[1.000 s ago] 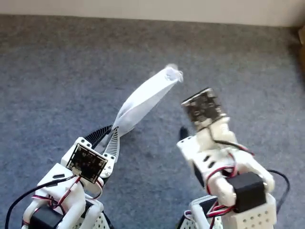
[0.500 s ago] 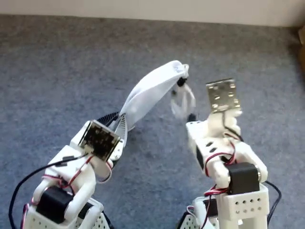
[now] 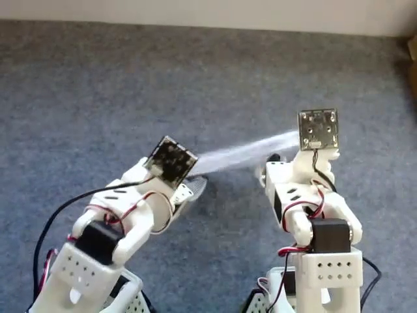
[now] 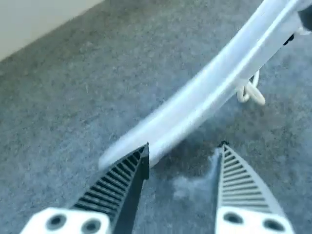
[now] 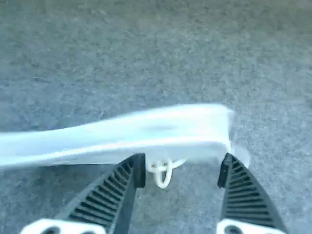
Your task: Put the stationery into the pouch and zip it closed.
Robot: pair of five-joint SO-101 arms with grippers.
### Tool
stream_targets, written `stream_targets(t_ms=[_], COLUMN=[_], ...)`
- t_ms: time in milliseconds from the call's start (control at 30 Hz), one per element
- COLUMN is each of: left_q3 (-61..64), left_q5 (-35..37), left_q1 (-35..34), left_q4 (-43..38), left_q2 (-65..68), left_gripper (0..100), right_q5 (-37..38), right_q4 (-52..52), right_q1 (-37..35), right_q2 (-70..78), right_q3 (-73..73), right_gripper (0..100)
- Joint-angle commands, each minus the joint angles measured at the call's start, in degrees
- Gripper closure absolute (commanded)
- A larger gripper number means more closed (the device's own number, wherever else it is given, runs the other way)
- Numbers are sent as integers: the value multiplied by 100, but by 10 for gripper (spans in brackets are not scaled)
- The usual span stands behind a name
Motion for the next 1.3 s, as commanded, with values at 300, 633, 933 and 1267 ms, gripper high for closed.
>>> stream_targets(t_ms=[300, 633, 933, 1267], left_q3=[-312, -479, -259, 136], left_q5=[53, 281, 440, 448], left_q1=[92, -418, -840, -1341], left_q4=[299, 501, 237, -281], left_q2=[-22, -22, -22, -22], left_gripper=[771, 772, 941, 994], right_q5=[-62, -18, -18, 325], right_q4=[-84, -110, 31, 127], right_q1=[22, 22, -4, -4], right_q2=[-119, -119, -119, -365], right_q3=[-40, 101, 101, 57], right_gripper=[767, 767, 876, 950])
